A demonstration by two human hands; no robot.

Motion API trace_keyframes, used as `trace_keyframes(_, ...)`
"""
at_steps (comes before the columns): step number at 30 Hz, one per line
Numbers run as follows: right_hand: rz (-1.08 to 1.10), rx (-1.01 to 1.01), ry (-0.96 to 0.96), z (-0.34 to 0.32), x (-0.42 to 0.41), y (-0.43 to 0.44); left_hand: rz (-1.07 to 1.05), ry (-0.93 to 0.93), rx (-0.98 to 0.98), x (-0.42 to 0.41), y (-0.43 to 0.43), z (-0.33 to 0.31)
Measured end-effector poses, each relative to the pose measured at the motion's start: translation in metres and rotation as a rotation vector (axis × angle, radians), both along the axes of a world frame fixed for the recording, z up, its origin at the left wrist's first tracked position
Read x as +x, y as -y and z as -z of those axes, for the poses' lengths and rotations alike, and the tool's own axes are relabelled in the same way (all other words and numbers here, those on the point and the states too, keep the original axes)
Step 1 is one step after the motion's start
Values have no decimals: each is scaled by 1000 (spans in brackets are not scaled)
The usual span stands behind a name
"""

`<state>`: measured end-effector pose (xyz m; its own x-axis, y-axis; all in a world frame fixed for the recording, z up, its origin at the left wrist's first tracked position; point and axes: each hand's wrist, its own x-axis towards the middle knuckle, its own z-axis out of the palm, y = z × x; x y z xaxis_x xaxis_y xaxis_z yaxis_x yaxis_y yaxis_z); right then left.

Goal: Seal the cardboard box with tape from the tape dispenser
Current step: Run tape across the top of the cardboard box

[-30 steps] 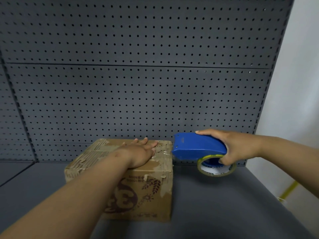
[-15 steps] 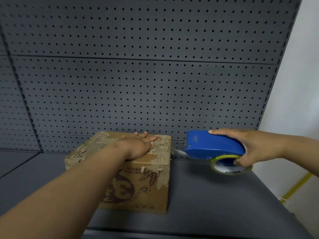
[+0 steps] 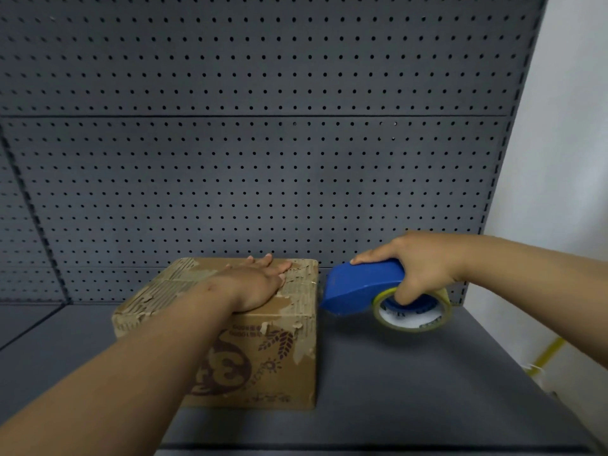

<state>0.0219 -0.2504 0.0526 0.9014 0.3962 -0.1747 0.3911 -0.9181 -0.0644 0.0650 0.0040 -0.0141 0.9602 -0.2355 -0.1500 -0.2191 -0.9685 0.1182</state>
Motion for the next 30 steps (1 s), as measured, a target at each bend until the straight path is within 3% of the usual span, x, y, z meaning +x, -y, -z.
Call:
trace_keyframes(11, 12, -16, 6, -12, 1, 1, 2, 4, -2, 0, -1, 0)
trace_keyframes(13, -4, -135, 93, -7, 1, 6, 7, -1, -1, -1, -1, 0)
trace_keyframes(16, -7, -276, 63, 26, 0, 23, 21, 7, -4, 1, -1, 1)
trace_keyframes(20, 86, -174, 393, 37, 7, 56, 36, 57, -7, 2, 0, 1)
trace_keyframes(25, 170, 132, 512, 20, 22, 60, 290, 364, -108, -9, 5, -8)
trace_keyframes(28, 216, 248, 534, 14, 24, 60, 379, 232, -354, -17, 13, -20)
trace_keyframes(30, 230, 282, 543, 11, 23, 57, 434, 160, -327, -17, 18, -24)
